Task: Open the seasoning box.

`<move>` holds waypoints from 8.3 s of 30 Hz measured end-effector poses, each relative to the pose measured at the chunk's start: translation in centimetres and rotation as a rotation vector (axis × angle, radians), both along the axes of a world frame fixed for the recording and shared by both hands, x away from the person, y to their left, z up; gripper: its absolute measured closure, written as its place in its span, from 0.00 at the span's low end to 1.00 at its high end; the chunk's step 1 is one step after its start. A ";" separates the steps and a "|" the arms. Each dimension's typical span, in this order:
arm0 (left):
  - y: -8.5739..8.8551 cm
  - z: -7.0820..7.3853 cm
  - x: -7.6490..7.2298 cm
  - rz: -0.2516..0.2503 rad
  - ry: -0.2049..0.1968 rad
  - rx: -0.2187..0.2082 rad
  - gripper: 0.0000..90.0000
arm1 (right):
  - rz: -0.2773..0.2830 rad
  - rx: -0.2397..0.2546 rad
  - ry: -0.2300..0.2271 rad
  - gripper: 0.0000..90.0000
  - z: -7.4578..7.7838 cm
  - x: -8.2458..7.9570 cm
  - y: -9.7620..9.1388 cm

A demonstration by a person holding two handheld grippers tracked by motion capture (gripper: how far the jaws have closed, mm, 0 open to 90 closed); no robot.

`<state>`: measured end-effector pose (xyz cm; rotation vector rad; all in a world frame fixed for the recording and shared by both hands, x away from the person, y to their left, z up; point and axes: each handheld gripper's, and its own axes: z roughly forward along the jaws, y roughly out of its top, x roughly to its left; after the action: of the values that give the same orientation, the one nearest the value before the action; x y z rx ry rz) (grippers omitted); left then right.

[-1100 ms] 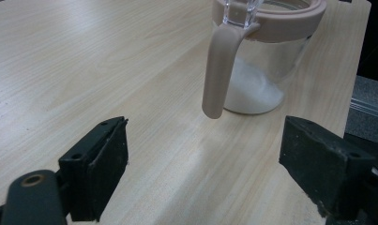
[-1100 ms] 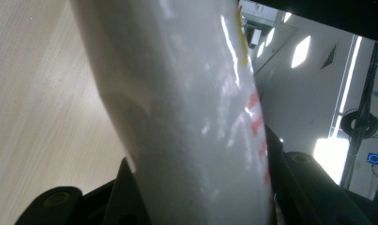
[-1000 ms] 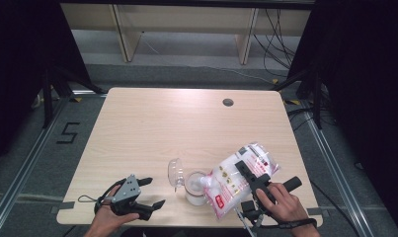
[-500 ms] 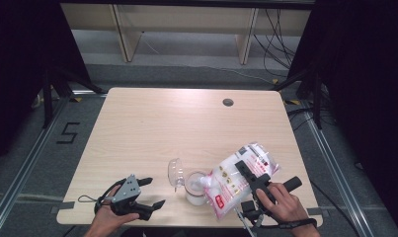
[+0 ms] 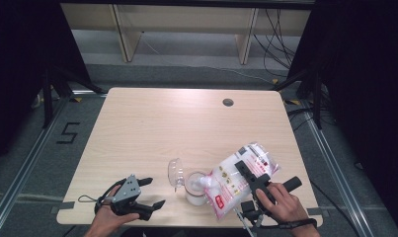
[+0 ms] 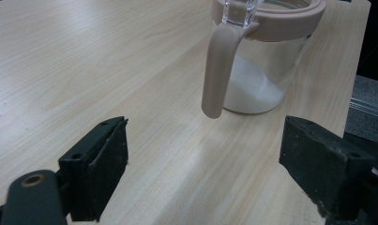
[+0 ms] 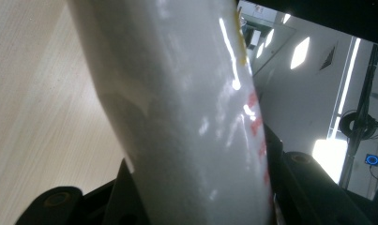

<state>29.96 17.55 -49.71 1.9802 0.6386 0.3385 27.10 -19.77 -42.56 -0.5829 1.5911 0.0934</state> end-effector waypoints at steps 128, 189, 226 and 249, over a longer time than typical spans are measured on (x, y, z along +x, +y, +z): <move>0.3 0.1 0.1 -0.011 -0.025 -0.003 0.17 | 0.010 0.058 0.021 0.74 0.2 0.2 -0.4; 0.2 0.1 -0.2 0.008 -0.004 -0.009 0.17 | 0.016 0.061 0.030 0.76 0.4 0.2 -0.3; 0.2 0.2 -0.2 0.006 -0.005 -0.018 0.17 | 0.030 0.102 0.067 0.76 0.4 0.4 -0.5; 0.2 0.1 -0.2 0.008 -0.003 -0.026 0.17 | 0.014 0.105 0.086 0.77 0.2 0.4 -0.7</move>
<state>29.75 17.76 -49.58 1.9527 0.6464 0.3360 27.54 -20.47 -42.33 -0.5136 1.6548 0.2141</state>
